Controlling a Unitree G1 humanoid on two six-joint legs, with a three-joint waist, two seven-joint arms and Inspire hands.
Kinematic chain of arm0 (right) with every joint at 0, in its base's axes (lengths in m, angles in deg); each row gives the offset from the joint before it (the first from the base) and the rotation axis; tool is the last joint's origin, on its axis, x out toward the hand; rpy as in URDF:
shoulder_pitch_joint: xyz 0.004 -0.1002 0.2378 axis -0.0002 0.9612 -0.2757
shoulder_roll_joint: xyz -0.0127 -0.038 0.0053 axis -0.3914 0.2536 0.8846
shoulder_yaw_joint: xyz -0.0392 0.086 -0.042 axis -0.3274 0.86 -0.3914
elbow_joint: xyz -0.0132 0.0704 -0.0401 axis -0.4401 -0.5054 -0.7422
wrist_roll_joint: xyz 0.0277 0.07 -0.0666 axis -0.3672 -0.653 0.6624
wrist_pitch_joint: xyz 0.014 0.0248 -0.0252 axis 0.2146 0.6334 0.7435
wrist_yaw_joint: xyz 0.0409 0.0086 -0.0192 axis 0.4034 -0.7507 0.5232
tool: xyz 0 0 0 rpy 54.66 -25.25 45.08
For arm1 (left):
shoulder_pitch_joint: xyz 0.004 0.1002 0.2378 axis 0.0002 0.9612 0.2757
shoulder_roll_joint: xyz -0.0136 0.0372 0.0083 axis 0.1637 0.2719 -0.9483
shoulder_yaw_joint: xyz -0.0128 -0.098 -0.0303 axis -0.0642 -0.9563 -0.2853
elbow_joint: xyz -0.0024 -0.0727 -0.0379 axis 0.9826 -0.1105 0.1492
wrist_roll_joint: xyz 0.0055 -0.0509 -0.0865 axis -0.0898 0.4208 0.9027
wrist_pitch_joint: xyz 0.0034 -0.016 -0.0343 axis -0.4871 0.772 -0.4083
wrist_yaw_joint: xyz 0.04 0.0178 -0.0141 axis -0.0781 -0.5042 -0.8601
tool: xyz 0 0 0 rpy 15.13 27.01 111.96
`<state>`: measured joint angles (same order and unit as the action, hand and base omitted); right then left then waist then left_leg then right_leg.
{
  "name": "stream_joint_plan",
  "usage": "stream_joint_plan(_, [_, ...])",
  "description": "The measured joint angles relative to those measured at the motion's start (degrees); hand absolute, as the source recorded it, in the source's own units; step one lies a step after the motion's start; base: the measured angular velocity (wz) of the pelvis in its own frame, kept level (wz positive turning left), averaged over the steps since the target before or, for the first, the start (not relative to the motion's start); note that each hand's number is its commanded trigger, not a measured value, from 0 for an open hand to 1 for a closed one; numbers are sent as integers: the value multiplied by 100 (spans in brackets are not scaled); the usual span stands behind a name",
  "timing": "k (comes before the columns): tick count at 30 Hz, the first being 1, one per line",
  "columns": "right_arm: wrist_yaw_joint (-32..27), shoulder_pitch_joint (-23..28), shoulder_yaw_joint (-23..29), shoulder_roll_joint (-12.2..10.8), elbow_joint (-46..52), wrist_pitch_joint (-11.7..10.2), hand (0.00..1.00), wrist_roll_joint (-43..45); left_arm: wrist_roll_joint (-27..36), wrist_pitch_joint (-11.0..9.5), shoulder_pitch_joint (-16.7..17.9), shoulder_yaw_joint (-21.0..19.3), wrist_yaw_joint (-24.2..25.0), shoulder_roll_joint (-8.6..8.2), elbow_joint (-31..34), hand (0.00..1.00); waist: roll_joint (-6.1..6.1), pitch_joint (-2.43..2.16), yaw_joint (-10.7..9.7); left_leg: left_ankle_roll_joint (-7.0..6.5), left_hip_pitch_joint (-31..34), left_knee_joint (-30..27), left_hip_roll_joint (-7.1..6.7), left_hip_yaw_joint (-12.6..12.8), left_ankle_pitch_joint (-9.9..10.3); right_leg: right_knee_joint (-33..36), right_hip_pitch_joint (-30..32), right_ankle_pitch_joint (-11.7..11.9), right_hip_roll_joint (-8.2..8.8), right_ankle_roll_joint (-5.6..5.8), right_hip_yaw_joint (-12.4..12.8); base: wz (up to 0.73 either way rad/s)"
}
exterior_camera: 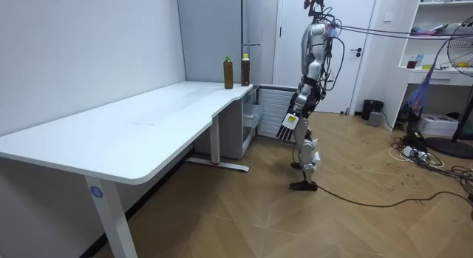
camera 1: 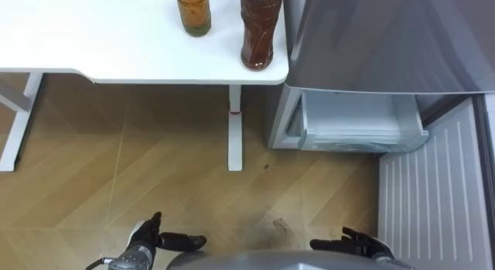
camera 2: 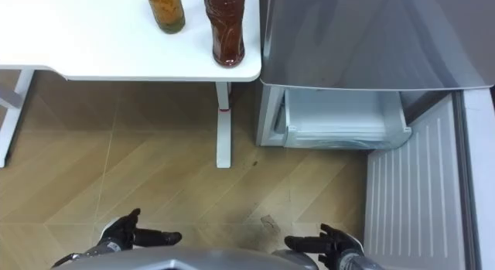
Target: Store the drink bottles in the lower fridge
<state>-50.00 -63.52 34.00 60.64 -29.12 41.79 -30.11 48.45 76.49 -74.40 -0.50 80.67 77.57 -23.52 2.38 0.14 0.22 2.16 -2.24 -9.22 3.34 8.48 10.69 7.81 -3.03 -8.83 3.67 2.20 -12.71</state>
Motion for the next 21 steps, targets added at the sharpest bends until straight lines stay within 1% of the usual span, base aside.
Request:
stream_joint_plan(6, [-50, -3, 14, -6, 1, 1, 0, 54, -14, 0, 7, -12, -62, -4, -11, 0, -7, 4, 8, -2, 8, 6, 1, -2, 4, -2, 6, 0, -3, 0, 13, 0])
stream_joint_plan(11, [-56, -1, 10, -6, 1, 3, 0, 50, -28, 1, 60, -211, -310, -30, -20, 0, -17, -1, 13, -3, 6, 9, 0, -8, 6, -6, -11, 0, -7, 0, -2, 0])
stream_joint_plan(16, [-105, 9, 12, -6, -14, 15, 0, -28, -64, 2, 115, -241, -623, -31, 12, 0, -41, 4, 5, -3, -27, 10, -3, -12, 6, -12, -63, 0, -6, 1, -14, 0])
stream_joint_plan(21, [-164, 26, 29, -6, -19, 42, 0, -60, -139, 9, 133, -302, -767, -25, -5, 0, -72, 3, 6, -3, -51, 11, -7, -48, 6, -18, -120, -2, -6, 5, -16, 3])
